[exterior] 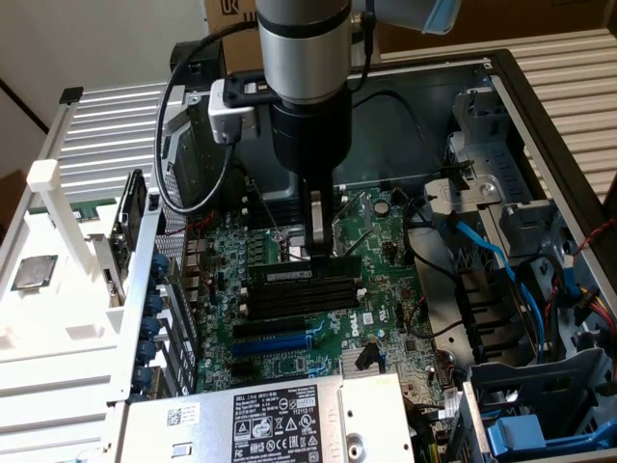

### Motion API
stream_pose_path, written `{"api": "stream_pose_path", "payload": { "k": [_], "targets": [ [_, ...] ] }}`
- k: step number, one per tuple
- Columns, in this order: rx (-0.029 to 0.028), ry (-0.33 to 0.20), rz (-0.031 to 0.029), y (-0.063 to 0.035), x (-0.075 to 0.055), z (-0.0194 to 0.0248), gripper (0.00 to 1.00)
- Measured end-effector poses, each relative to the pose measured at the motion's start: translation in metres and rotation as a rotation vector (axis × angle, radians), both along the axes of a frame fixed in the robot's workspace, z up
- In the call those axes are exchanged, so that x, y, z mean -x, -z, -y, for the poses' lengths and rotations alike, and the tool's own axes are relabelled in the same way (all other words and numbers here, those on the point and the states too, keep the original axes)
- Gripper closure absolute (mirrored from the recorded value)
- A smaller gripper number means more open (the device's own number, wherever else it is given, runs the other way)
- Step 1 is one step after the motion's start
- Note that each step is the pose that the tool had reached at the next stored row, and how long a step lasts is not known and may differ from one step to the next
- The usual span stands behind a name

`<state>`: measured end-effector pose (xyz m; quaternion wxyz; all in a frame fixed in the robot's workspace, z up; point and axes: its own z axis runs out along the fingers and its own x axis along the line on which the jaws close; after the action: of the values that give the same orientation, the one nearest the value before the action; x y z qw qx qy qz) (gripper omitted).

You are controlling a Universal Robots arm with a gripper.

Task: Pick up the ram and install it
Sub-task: 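Insert the ram into the slot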

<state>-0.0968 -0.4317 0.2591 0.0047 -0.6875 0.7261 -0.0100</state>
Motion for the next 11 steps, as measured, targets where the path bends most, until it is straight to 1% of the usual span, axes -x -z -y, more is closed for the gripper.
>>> {"api": "stream_pose_path", "payload": {
  "k": [4,5,7,8,11],
  "targets": [
    [-0.0016,0.0,-0.0001,0.0073,0.004,0.0005,0.88],
    [-0.0031,0.0,-0.0001,0.0089,0.005,0.0005,0.88],
    [-0.0084,0.0,-0.0002,0.0111,0.006,0.0005,0.88],
    [-0.0145,0.0,-0.0001,0.012,0.006,0.0005,0.88],
    [-0.02,0.0,0.0,0.0125,0.006,0.0004,0.88]
  ]
}}
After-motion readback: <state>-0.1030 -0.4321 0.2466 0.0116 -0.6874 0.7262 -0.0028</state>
